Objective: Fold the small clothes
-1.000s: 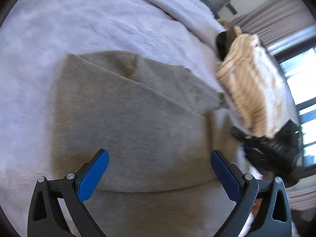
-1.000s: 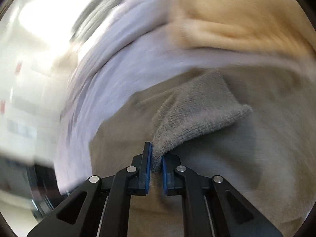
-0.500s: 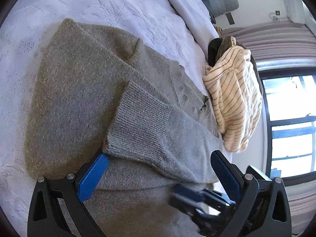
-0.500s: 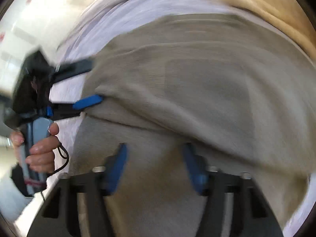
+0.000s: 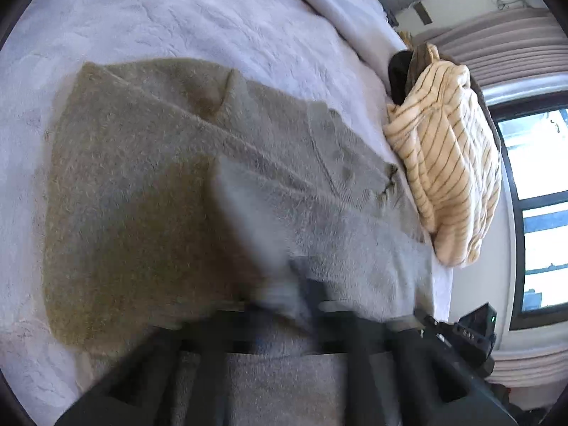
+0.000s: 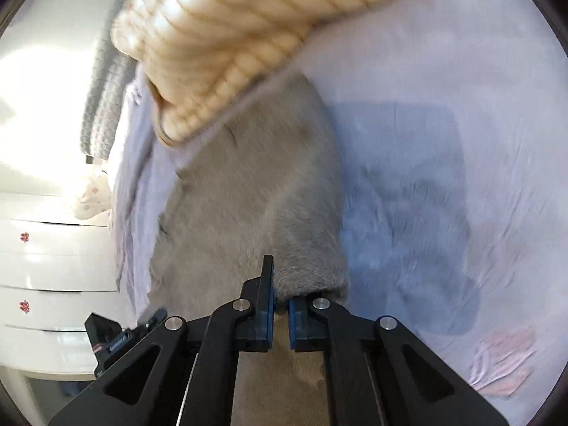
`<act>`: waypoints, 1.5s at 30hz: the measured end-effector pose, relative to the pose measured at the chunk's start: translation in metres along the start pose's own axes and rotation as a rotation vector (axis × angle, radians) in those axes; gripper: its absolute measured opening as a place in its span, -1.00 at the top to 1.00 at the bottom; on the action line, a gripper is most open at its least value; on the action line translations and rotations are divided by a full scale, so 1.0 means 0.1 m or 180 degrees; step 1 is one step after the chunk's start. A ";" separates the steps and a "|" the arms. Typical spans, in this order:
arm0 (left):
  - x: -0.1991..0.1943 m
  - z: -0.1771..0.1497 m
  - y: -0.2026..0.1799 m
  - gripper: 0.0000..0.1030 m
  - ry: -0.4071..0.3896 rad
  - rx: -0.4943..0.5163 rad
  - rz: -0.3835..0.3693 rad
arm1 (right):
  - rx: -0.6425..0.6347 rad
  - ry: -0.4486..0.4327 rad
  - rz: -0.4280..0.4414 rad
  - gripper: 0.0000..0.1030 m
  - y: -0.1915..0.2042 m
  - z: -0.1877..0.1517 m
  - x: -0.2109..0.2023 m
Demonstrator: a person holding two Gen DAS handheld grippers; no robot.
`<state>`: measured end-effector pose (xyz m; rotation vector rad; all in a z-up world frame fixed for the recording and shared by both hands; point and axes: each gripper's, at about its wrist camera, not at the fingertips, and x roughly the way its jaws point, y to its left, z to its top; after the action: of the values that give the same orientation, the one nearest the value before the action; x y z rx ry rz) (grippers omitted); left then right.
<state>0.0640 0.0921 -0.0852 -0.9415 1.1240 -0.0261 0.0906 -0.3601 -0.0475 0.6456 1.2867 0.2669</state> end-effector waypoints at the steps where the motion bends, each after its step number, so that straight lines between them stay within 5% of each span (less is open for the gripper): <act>1: -0.04 -0.02 -0.02 0.85 -0.0036 0.0035 -0.0032 | -0.0059 -0.0058 0.0013 0.88 -0.01 0.03 -0.09; 7: -0.08 -0.26 -0.20 0.85 -0.0020 0.0341 0.0051 | -0.0188 0.0147 -0.0265 0.87 -0.27 -0.06 0.15; 12: -0.01 -0.34 -0.01 0.85 0.0067 0.0213 0.0201 | -0.0050 0.0290 -0.0169 0.75 -0.39 -0.10 0.04; 15: -0.05 -0.32 0.01 0.85 0.0066 0.0257 0.0235 | -0.0275 0.0212 -0.0177 0.44 -0.27 -0.12 -0.18; 17: -0.04 -0.32 -0.02 0.85 0.0092 0.0291 0.0271 | -0.0334 0.0018 -0.0151 -0.12 -0.24 -0.06 -0.36; 19: -0.01 -0.32 -0.05 0.85 0.0095 0.0334 0.0323 | -0.0277 -0.0146 -0.0149 -0.23 -0.24 0.11 -0.40; 25: 0.03 -0.33 -0.13 0.85 0.0095 0.0392 0.0448 | -0.0232 0.0069 -0.0199 -0.20 -0.23 0.69 0.18; 27: 0.03 -0.33 -0.14 0.85 0.0099 0.0396 0.0472 | -0.0279 0.0099 -0.0261 0.17 -0.14 0.78 0.34; 28: 0.04 -0.33 -0.16 0.85 0.0099 0.0406 0.0492 | -0.0330 0.0126 -0.0338 0.86 -0.08 0.81 0.40; 33: -0.01 -0.29 -0.30 0.85 -0.0001 0.0525 0.0539 | -0.0992 -0.0093 -0.0818 0.85 0.28 0.73 0.30; 39: 0.07 -0.25 -0.25 0.85 -0.0022 0.0550 0.0651 | -0.0940 -0.0090 -0.0992 0.85 0.12 0.76 0.49; 45: -0.07 -0.28 -0.14 0.85 -0.0020 0.0525 0.0714 | -0.0901 -0.0128 -0.1164 0.85 0.11 0.60 0.17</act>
<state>0.0444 0.0694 -0.0736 -0.6650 1.1971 0.0660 0.1541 -0.3605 -0.0465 0.1684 1.2727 0.1294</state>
